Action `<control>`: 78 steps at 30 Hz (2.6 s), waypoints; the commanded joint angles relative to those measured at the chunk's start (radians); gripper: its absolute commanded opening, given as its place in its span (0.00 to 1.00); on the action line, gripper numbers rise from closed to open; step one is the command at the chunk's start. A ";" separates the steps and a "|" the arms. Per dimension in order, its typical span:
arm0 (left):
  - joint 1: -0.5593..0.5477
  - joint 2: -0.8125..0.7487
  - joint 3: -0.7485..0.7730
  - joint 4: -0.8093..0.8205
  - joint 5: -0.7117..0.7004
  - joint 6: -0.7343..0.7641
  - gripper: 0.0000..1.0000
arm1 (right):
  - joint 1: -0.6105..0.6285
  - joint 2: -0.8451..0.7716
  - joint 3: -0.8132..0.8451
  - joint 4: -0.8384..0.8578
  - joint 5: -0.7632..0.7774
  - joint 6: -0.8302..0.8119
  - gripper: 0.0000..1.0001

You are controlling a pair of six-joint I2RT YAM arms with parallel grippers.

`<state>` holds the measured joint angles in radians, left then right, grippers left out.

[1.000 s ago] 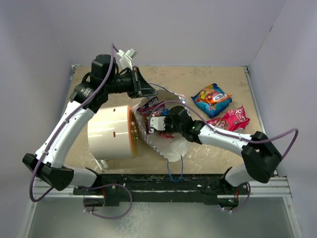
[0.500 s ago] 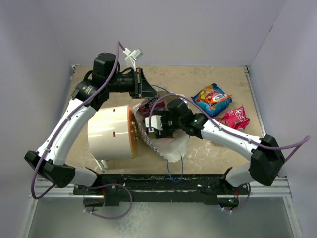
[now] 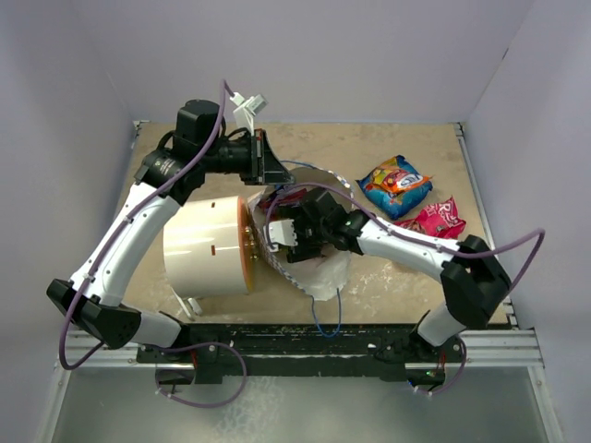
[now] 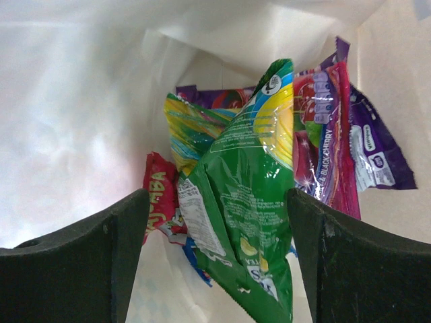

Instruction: Take the snacks out of the paper bag

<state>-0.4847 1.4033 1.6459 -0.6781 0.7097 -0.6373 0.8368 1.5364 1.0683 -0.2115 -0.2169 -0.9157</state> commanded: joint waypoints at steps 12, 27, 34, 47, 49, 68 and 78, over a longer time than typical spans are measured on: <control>0.004 -0.015 0.065 -0.042 -0.038 0.048 0.00 | -0.005 0.025 0.084 0.038 0.059 -0.066 0.86; 0.005 -0.014 0.077 -0.065 -0.068 0.031 0.00 | -0.044 0.109 0.114 0.056 0.042 0.021 0.89; 0.005 -0.006 0.066 -0.052 -0.077 0.015 0.00 | -0.008 -0.004 0.015 0.122 0.118 0.291 0.89; 0.006 -0.001 0.073 -0.077 -0.088 0.017 0.00 | 0.030 -0.026 -0.109 0.191 0.213 0.439 0.76; 0.006 0.001 0.079 -0.082 -0.084 0.016 0.00 | 0.030 0.004 -0.107 0.205 0.262 0.440 0.76; 0.006 -0.018 0.069 -0.092 -0.125 -0.001 0.00 | 0.054 0.063 -0.144 0.296 0.340 0.444 0.30; 0.006 -0.018 0.064 -0.093 -0.146 -0.014 0.00 | 0.054 -0.031 -0.179 0.327 0.336 0.481 0.00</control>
<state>-0.4843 1.4048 1.6833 -0.7879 0.5793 -0.6361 0.8955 1.5822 0.9066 0.0463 0.1059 -0.4694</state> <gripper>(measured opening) 0.011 0.026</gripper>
